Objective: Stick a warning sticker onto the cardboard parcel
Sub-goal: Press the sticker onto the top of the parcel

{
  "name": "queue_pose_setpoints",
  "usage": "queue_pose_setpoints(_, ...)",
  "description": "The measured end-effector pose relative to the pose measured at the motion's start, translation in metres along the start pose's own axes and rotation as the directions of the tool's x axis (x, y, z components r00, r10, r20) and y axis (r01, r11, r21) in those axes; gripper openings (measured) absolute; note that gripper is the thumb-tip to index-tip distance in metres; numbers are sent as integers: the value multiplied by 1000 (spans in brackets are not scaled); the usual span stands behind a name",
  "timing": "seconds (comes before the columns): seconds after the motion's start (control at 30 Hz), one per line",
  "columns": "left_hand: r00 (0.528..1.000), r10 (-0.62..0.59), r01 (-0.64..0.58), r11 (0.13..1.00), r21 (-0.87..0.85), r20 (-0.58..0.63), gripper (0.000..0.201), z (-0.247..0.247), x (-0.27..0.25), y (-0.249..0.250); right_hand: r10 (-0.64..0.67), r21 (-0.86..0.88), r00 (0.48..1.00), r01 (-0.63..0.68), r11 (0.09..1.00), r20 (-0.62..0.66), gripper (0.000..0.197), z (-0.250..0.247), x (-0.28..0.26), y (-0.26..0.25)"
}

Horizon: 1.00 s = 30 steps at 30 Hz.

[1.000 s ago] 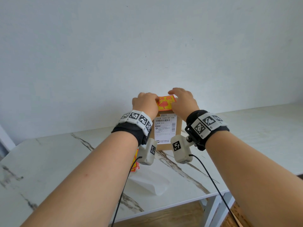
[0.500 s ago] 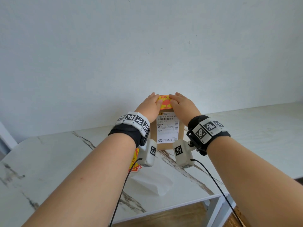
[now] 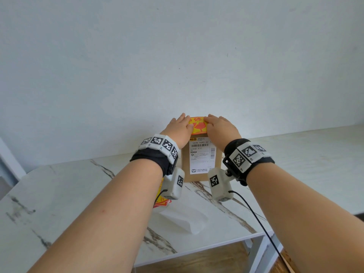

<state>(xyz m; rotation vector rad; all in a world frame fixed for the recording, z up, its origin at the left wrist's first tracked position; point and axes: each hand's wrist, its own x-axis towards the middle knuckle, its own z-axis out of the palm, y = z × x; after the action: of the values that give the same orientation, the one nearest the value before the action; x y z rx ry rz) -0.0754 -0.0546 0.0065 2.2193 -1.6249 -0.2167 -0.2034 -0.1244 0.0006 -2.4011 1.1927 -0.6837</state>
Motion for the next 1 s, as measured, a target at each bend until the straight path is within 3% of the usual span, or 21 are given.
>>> queue_pose_setpoints(0.13, 992, 22, -18, 999, 31, -122, 50, 5, -1, -3, -61, 113, 989, 77, 991, -133, 43, 3, -10, 0)
queue_pose_setpoints(0.3, 991, 0, 0, 1000, 0, -134, 50, 7, -2, -3, -92, 209, 973, 137, 968, -213, 37, -1, -23, 0)
queue_pose_setpoints(0.37, 968, 46, -36, 998, 48, -246, 44, 5, -5, -1, -114, 175, 950, 170, 970, -290, 36, -1, -23, 3)
queue_pose_setpoints(0.47, 932, 75, -96, 995, -42, -354, 35, 2, -9, 0, -73, 198, 930, 152, 968, -360, 31, 0, -25, 8)
queue_pose_setpoints(0.6, 961, 28, -72, 986, -152, -276, 34, -2, -10, 1, 30, 182, 934, 38, 983, -357, 22, -5, -23, 10)
queue_pose_setpoints(0.77, 994, -12, -12, 974, -224, -104, 35, -1, -10, 0, 60, 212, 987, -28, 977, -148, 41, -11, -12, 9)
queue_pose_setpoints(1.0, 996, 83, -81, 992, -100, 13, 44, -3, -9, 1, 69, 203, 996, -54, 978, -64, 36, -16, -13, 6)
